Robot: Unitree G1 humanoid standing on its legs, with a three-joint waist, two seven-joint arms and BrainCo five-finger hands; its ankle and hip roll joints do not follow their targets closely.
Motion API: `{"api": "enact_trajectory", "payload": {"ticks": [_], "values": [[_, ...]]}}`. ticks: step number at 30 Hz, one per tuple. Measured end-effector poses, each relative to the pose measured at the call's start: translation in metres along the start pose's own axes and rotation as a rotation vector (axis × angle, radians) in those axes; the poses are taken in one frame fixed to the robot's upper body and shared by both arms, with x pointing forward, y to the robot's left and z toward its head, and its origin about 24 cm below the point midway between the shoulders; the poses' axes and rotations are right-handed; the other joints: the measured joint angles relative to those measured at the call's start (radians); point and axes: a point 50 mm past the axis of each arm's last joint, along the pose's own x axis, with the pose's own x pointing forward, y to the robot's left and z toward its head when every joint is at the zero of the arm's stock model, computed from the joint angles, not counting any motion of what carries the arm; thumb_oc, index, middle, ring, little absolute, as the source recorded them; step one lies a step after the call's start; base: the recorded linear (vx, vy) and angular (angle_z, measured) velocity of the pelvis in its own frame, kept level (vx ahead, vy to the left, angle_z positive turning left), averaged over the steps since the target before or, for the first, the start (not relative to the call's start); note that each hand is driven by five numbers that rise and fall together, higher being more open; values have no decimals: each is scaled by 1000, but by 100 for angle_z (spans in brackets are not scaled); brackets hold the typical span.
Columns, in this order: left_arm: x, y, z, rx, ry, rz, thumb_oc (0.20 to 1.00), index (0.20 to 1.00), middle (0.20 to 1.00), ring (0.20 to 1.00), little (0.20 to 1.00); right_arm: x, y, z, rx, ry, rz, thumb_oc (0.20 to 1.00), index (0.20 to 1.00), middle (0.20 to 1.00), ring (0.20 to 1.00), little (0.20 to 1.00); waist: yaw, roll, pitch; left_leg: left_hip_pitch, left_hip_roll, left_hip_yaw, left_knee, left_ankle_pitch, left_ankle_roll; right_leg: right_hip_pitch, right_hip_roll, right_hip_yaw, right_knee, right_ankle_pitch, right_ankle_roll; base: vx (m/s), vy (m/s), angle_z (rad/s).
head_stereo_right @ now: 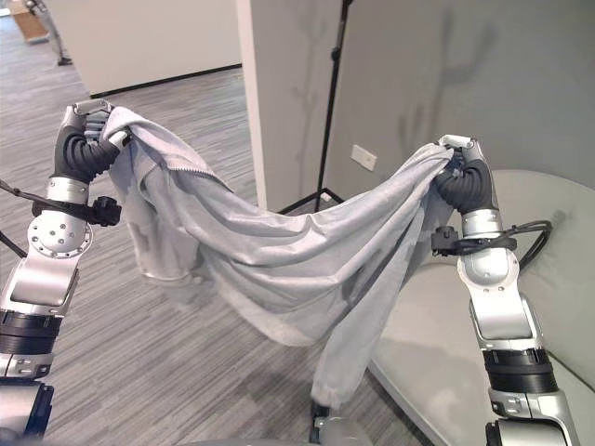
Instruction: Hang the clothes on the sofa on the clothes rack.
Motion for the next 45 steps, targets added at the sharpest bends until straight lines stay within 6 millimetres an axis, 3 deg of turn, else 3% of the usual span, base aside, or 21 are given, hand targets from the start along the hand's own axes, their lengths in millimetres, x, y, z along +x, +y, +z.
{"api": "enact_trajectory", "payload": {"ticks": [3, 4, 5, 7, 8, 11, 13, 14, 16, 17, 19, 22, 24, 27, 28, 29, 30, 31, 35, 40, 45], "values": [[0, 3, -1, -1, 4, 14, 200, 200, 200, 200, 200, 8, 5, -1, 3, 4, 16, 200, 200, 200, 200, 200, 10, -9, 2, 34, 2, -5, 26, -7, -12, 66, 58, -21, -69, 37, -65, 232, -147, 4], [-1, 2, 0, -10, 2, 14, 200, 200, 200, 200, 200, 8, 9, -2, 5, 7, 34, 200, 200, 200, 200, 200, 18, -60, 16, 6, -35, 7, 153, -43, -66, 98, 24, -11, -76, 101, -149, 150, -121, 8], [-4, 0, -1, -19, 9, 12, 200, 200, 200, 200, 200, 8, 10, -1, 3, 4, 43, 200, 200, 200, 200, 200, 23, -96, 24, -47, -57, 10, 305, -77, -82, 136, -14, 5, -73, 80, -205, 156, -120, 14], [-9, -2, 4, -27, -14, -1, 200, 200, 200, 200, 200, 8, 1, -3, -3, 10, 11, 200, 200, 200, 200, 200, 44, -84, 30, -216, 16, 48, 690, -178, -93, 178, -4, 92, -72, -13, -152, 139, -19, -12], [-8, 3, 6, 1, -24, -5, 200, 200, 200, 200, 200, 8, 3, -2, 1, 8, 20, 200, 200, 200, 200, 200, 62, -100, 28, -258, 69, 56, 698, -213, -102, 189, 1, 105, -71, -34, -143, 344, 40, -26], [-8, 7, 0, 17, -3, -8, 200, 200, 200, 200, 200, 8, -2, -1, 6, 0, -5, 200, 200, 200, 200, 200, 104, -127, 48, -352, 150, -36, 395, -195, -117, 200, -38, 156, -72, -57, -112, 377, 85, -40], [-8, 6, -8, 19, 37, -10, 200, 200, 200, 200, 200, 9, -4, -2, 2, 3, -19, 200, 200, 200, 200, 200, 117, -108, 66, -382, 191, -78, 51, -69, -184, 220, -64, 174, -72, -79, -94, 284, 114, -27], [-8, 4, -8, 8, 37, -9, 200, 200, 200, 200, 200, 10, -9, -2, -3, 4, -37, 200, 200, 200, 200, 200, 115, -78, 91, -424, 220, -77, -4, -35, -230, 253, -69, 173, -75, -97, -80, 339, 218, -14], [-9, 2, -2, -8, 25, -16, 200, 200, 200, 200, 200, 6, -12, -8, -9, 33, -42, 200, 200, 200, 200, 200, 125, -30, 100, -467, 258, -50, 66, -21, -221, 313, -82, 185, -78, -137, -20, 368, 288, -49], [-8, 5, 12, -9, -38, -7, 200, 200, 200, 200, 200, 0, -11, -9, -11, 42, -34, 200, 200, 200, 200, 200, 134, -23, 85, -459, 250, -53, 228, -4, -169, 349, -120, 224, -78, -170, 6, 478, 377, -85], [-1, 15, 30, -14, -120, 29, 200, 200, 200, 200, 200, 0, -8, 7, 15, -29, -36, 200, 200, 200, 200, 200, 127, -29, 58, -454, 146, 1, 305, 28, -130, 346, -217, 257, 31, -211, -12, 546, 475, -107], [1, 18, 32, 5, -133, 22, 200, 200, 200, 200, 200, -2, -2, 9, 45, -30, -34, 200, 200, 200, 200, 200, 131, -25, 35, -332, 91, 47, 180, 24, -110, 340, -219, 239, 172, -143, 18, 280, 297, -81], [2, 21, 35, 26, -150, 23, 200, 200, 200, 200, 200, -2, -2, 18, 52, -69, -34, 200, 200, 200, 200, 200, 131, 7, 24, -268, 65, 39, 140, 70, -2, 315, -224, 211, 290, -148, 51, 118, 148, -61], [1, 15, 36, 20, -153, 0, 200, 200, 200, 200, 200, -3, 0, 24, 57, -94, -29, 200, 200, 200, 200, 200, 95, 28, 12, -206, 29, 25, 85, 74, -5, 291, -213, 190, 333, -171, 54, 113, 119, 4], [1, 6, 34, 2, -143, -23, 200, 200, 200, 200, 200, -5, 2, 22, 68, -85, -29, 200, 200, 200, 200, 200, 59, 25, 28, -213, 29, 34, 120, -9, -172, 254, -192, 164, 341, -168, 15, 185, 23, 19], [4, 10, 35, 33, -155, -29, 200, 200, 200, 200, 200, -4, 10, 21, 99, -78, -20, 200, 200, 200, 200, 200, 58, -22, 37, -317, 37, 39, 407, -138, 17, 212, -258, 185, 346, -141, -17, 137, -18, 1], [9, 14, 38, 61, -169, -32, 200, 200, 200, 200, 200, -4, 12, 22, 101, -80, -11, 200, 200, 200, 200, 200, 64, -8, 38, -362, 146, -38, 587, -214, 59, 186, -276, 212, 326, -152, 55, 130, -65, -53], [7, 14, 34, 44, -150, -20, 200, 200, 200, 200, 200, -8, 16, 17, 98, -56, 15, 200, 200, 200, 200, 200, 84, -7, 44, -329, 120, -47, 583, -262, -9, 188, -330, 207, 258, -157, 127, 145, -83, -54], [7, 13, 31, 24, -135, -6, 200, 200, 200, 200, 200, -5, 11, 12, 90, -40, -10, 200, 200, 200, 200, 200, 52, 3, 50, -158, 100, -55, 249, -101, 26, 110, -259, 80, -83, -46, 105, 144, -122, 2], [6, 9, 34, -8, -146, -2, 200, 200, 200, 200, 200, -6, 12, 5, 83, -9, -8, 200, 200, 200, 200, 200, 38, 10, 52, -33, 43, -81, 128, -71, 27, 63, -231, 82, -51, 31, 54, 101, -191, 40], [5, 13, 46, -25, -198, 22, 200, 200, 200, 200, 200, -4, 11, 6, 73, -16, -8, 200, 200, 200, 200, 200, 55, 23, 53, 39, 50, -89, 84, -71, 26, 96, -99, 42, -52, 62, -1, 62, -171, 17]]}}
